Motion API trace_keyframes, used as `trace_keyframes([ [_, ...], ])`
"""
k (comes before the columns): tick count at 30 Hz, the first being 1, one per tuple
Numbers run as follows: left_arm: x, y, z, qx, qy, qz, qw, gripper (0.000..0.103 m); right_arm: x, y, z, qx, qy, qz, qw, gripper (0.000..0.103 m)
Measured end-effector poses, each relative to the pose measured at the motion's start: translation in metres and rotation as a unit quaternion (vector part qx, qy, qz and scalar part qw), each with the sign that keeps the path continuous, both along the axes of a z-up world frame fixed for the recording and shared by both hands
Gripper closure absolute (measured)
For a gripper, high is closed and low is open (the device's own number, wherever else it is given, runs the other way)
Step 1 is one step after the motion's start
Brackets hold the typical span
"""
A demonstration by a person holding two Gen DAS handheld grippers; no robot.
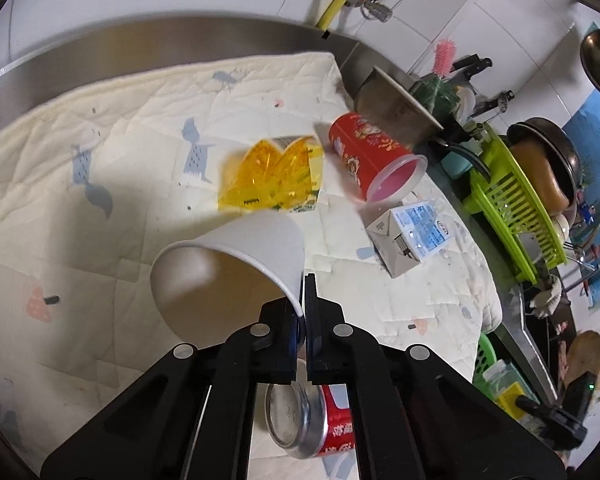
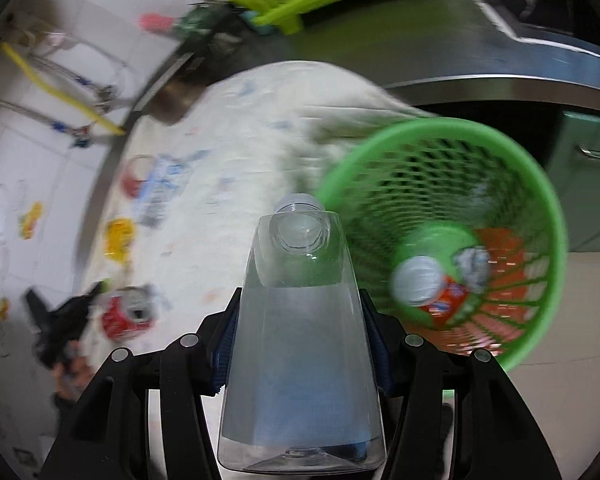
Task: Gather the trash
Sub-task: 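Drop the bottle into the green basket with the right tool while the left tool grasps the white paper cup, then carry the white paper cup with the left tool into the green basket and release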
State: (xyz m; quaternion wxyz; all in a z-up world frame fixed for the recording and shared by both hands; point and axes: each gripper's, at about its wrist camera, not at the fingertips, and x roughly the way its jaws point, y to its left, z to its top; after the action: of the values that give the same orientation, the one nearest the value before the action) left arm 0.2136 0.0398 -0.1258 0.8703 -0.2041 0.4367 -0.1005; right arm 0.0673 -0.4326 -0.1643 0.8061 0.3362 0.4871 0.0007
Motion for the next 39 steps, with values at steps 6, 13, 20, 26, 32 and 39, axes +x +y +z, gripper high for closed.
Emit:
trace_keyframes([
  [6, -0.012, 0.004, 0.031, 0.023, -0.03, 0.004, 0.9993, 0.102, 0.012, -0.02, -0.043, -0.087, 0.054, -0.005, 0.995, 0.051],
  [13, -0.032, -0.001, 0.063, 0.016, -0.059, -0.008, 0.9981, 0.102, 0.03, -0.036, -0.102, -0.134, 0.105, -0.006, 0.985, 0.051],
  [20, -0.046, -0.038, 0.085, 0.006, -0.08, -0.052, 0.9954, 0.102, 0.034, -0.046, -0.134, -0.14, 0.124, -0.019, 0.982, 0.048],
  [26, -0.054, -0.095, 0.094, -0.003, -0.084, -0.122, 0.9889, 0.102, 0.019, -0.054, -0.127, -0.135, 0.1, -0.033, 0.985, 0.04],
  [32, -0.063, -0.162, 0.087, -0.011, -0.074, -0.198, 0.9774, 0.102, -0.012, -0.06, -0.087, -0.124, 0.044, -0.043, 0.99, 0.037],
  [39, -0.076, -0.241, 0.064, -0.013, -0.044, -0.276, 0.96, 0.102, -0.057, -0.061, -0.035, -0.149, -0.006, -0.055, 0.987, 0.032],
])
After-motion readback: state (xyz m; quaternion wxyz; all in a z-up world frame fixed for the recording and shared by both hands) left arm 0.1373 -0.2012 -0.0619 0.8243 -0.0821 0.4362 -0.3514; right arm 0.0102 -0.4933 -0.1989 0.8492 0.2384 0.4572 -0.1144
